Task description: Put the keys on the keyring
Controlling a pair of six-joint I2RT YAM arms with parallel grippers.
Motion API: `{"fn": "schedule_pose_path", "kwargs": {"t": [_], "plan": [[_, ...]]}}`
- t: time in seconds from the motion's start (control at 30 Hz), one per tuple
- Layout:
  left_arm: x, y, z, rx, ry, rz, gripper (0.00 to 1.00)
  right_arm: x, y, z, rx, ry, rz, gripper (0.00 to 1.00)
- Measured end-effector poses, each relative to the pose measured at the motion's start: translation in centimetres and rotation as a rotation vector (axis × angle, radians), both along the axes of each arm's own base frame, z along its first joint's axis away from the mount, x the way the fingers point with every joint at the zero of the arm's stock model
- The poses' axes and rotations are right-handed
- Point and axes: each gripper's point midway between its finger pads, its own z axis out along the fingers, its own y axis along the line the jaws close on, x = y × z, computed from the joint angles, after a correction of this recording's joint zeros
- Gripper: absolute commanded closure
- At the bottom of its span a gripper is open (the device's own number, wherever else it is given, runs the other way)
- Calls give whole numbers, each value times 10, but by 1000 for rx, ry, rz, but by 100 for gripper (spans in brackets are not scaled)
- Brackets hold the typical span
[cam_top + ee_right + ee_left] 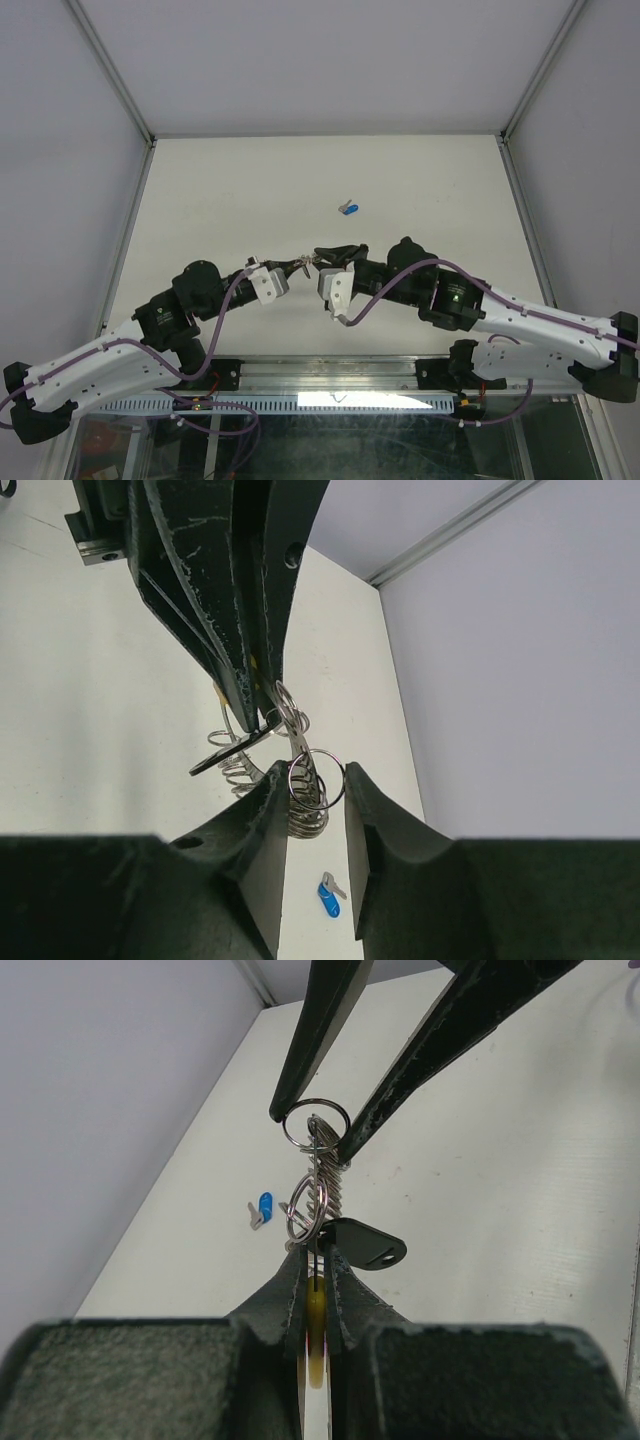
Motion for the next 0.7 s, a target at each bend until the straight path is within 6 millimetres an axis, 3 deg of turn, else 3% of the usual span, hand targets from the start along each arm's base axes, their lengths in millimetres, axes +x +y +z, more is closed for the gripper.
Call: {"fn": "schedule_pose_path", "kwargs": {"t": [0.37,0.53,0.7], "plan": [[4,2,-7,25,12,24,100,7,3,-4,8,56,-55,71],[4,2,-7,25,12,24,100,6,3,-2,30,103,-66,57],[4,2,-7,25,12,23,100,-8,3,6,68,146,-5,52]]}}
